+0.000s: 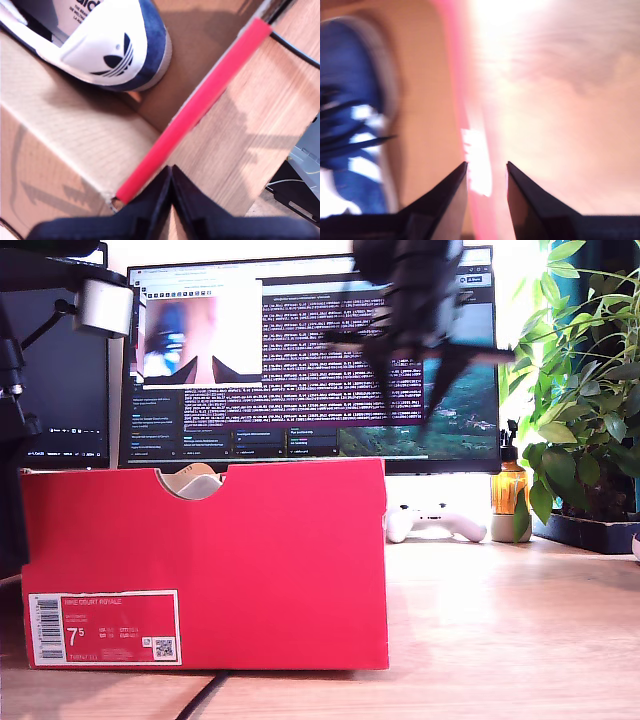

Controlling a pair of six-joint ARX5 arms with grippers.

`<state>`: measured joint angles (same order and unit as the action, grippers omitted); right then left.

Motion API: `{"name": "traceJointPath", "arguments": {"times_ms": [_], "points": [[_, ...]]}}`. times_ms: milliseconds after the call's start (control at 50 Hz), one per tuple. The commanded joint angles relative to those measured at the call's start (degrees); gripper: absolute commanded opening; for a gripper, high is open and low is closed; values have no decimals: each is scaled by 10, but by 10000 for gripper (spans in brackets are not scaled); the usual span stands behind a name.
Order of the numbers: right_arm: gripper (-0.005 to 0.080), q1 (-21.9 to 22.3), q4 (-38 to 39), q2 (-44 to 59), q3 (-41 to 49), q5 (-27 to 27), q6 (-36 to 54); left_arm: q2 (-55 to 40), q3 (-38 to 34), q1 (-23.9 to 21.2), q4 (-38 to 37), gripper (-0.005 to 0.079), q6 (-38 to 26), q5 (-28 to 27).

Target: Pack the blue shoes by picking the first shoe and placing it inside the red shoebox, left side, then picking and rotating the second shoe and placing it in the shoebox

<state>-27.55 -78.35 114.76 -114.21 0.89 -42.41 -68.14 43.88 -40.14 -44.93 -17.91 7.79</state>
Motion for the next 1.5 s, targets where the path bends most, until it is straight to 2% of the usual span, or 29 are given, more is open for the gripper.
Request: {"name": "traceJointPath", "arguments": {"times_ms": [0, 100, 180, 280, 400, 660, 1000, 1480], "points": [[267, -2, 2, -21, 9, -2, -7, -9, -4, -1, 4, -19, -1, 0], [324, -3, 2, -33, 9, -26, -32, -9, -4, -1, 4, -19, -1, 0], [341, -7, 2, -38, 9, -74, -49, -9, -4, -1, 4, -19, -1, 0], [353, -4, 0, -47, 9, -105, -88, -9, -4, -1, 4, -19, -1, 0], [353, 4, 0, -59, 9, -103, -150, -9, -4, -1, 4, -19, -1, 0], [356, 3, -2, -77, 25, -109, -224, -9, -4, -1, 4, -19, -1, 0], [354, 16, -2, -163, 196, -109, -329, -9, -4, -1, 4, -19, -1, 0], [355, 77, -2, -254, 316, -103, -370, -9, -4, -1, 4, -19, -1, 0]]}}
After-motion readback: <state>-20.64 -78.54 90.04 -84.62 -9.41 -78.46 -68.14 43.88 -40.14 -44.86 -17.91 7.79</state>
